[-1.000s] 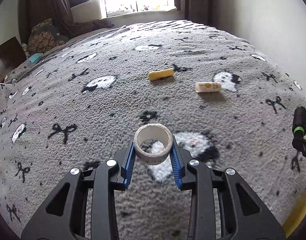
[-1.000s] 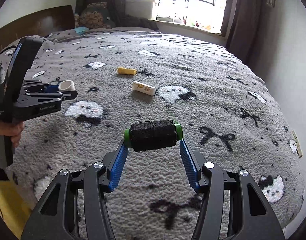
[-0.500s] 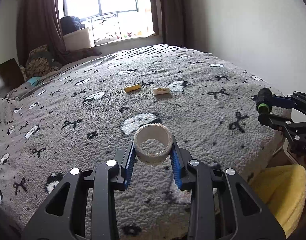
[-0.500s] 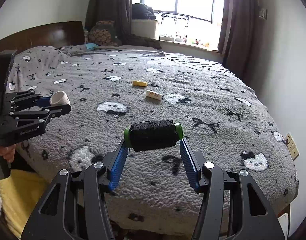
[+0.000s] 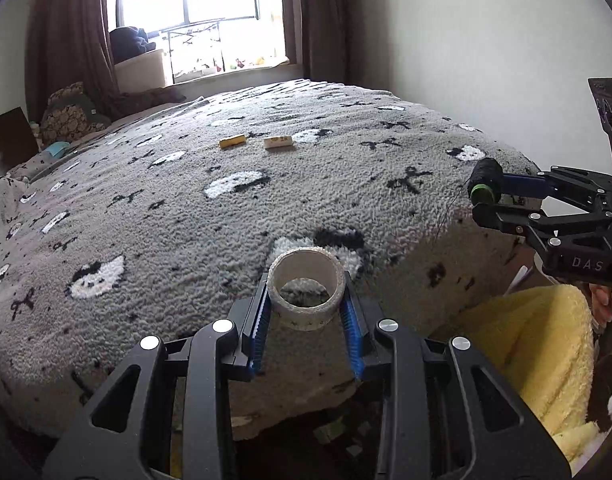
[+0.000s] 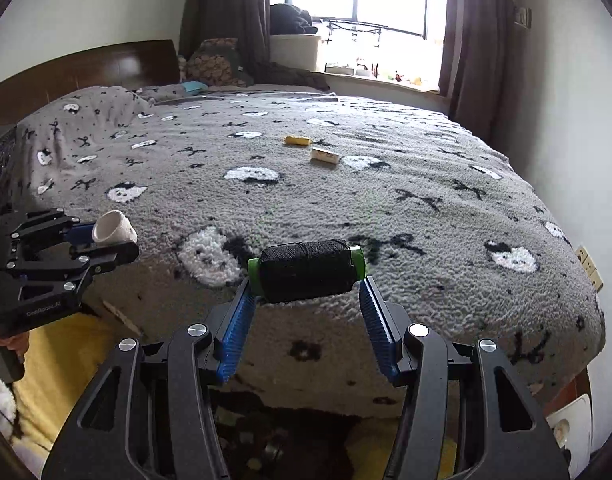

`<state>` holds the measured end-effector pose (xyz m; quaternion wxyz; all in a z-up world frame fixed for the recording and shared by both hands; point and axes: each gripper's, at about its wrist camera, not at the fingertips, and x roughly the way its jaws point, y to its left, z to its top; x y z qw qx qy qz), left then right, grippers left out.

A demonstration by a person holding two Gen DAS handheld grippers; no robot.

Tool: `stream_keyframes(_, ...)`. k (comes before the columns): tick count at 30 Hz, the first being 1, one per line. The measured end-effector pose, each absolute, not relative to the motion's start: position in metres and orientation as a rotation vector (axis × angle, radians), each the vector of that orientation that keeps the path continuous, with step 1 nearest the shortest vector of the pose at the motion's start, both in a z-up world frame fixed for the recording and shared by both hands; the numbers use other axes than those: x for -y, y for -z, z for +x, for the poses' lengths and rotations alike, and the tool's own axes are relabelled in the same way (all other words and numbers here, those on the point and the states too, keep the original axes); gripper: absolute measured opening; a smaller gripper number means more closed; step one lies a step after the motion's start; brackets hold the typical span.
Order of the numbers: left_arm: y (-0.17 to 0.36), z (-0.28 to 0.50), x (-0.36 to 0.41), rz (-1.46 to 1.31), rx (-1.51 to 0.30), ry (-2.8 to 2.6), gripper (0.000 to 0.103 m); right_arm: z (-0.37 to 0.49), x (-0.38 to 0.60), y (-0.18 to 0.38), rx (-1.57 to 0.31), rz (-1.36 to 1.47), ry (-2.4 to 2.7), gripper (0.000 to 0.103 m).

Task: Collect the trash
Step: 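Carry the tape roll and spool down to the bin and open both tools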

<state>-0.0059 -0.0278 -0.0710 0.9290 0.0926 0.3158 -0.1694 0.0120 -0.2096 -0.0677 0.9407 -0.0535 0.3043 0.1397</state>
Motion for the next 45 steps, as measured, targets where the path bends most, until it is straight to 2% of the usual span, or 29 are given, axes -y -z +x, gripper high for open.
stream_keyframes(28,0.218,-0.031,0.020,0.155,-1.017,0.317,0.031,0.005,0.184,0.186,-0.933,-0.052,-0.322,0.054)
stream_keyframes(45,0.268,-0.027,0.012,0.123,-1.162,0.309,0.031,0.012,0.179,0.238,-1.083,0.001,-0.351,0.054)
